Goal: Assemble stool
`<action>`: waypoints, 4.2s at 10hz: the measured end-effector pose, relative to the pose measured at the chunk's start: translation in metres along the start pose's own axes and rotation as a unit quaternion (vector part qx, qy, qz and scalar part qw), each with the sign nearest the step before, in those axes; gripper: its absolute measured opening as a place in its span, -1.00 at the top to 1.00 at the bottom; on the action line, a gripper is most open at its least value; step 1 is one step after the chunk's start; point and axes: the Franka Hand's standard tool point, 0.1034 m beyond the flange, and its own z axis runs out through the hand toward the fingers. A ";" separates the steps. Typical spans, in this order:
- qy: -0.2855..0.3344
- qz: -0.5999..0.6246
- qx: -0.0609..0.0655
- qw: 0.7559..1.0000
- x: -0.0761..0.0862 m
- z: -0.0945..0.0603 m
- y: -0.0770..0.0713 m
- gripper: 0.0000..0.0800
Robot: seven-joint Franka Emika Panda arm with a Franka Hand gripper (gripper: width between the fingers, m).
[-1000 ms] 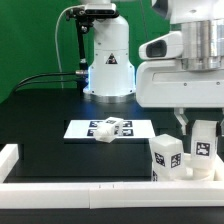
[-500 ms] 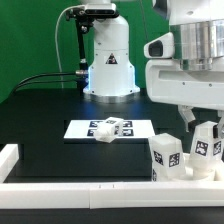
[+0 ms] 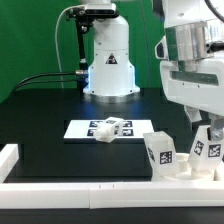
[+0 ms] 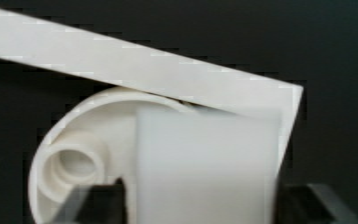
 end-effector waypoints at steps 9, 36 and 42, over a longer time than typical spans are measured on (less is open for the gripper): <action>0.006 -0.548 -0.012 0.836 -0.008 -0.018 -0.016 -0.62; -0.011 -0.608 -0.105 0.787 0.008 0.012 -0.003 0.15; 0.017 -0.232 -0.070 0.970 0.004 0.017 -0.001 0.15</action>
Offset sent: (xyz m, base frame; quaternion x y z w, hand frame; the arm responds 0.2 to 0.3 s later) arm 0.0098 0.0157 0.0289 -0.0085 -0.0281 -0.4497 0.8927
